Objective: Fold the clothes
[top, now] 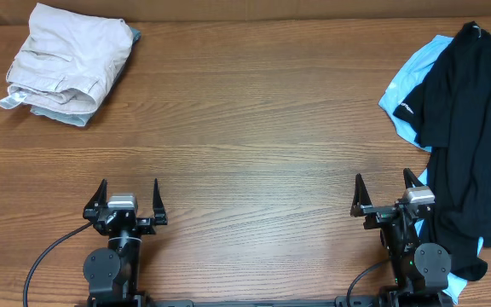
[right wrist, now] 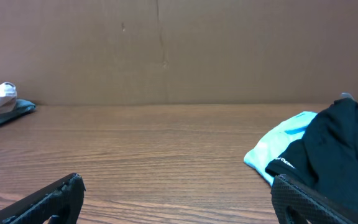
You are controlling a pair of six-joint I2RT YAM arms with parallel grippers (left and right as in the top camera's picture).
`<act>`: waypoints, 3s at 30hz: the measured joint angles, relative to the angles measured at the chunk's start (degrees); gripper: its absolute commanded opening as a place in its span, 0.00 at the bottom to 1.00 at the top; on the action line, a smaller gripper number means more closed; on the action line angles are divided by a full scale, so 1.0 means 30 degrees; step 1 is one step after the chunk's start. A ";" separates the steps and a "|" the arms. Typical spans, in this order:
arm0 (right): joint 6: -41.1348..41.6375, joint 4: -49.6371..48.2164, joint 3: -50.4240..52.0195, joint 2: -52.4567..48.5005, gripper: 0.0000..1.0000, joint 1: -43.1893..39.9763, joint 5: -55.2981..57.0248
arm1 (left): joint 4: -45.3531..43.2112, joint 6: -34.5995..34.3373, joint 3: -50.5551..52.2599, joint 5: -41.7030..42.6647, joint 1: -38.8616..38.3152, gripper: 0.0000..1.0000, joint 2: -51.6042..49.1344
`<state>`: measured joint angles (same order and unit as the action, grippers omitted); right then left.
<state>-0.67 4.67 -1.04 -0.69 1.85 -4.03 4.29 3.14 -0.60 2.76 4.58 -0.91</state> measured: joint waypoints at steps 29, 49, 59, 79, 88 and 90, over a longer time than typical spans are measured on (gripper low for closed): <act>-0.0007 0.0007 0.0000 0.0000 1.00 0.0000 0.0000 | 0.0000 0.0000 0.0000 0.0000 0.0000 1.00 0.0000; 0.0000 0.0000 0.0000 0.0000 1.00 0.0000 0.0000 | 0.0000 0.0000 0.0000 0.0007 0.0000 1.00 0.0000; 0.0437 -0.0226 0.0000 0.0000 1.00 0.0000 -0.0627 | -0.0044 -0.0408 0.0000 0.0029 0.0000 1.00 0.0000; 0.0721 0.5668 -1.0244 -0.2368 1.00 0.0000 -0.0641 | 0.6470 -0.3118 -0.9318 0.3104 0.0000 1.00 -0.2900; 0.0714 1.2400 -1.9657 -0.9092 1.00 0.0000 -0.0415 | 1.4083 -0.3665 -2.0145 0.3453 0.0000 1.00 -1.1999; 0.0707 1.4294 -2.1296 -1.0768 1.00 0.0000 -0.0372 | 1.6160 -0.3636 -2.2819 0.3497 0.0000 1.00 -1.3945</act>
<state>1.45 47.55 -64.93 -32.99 1.85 -5.15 52.77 -7.77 -69.06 13.26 4.58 -42.74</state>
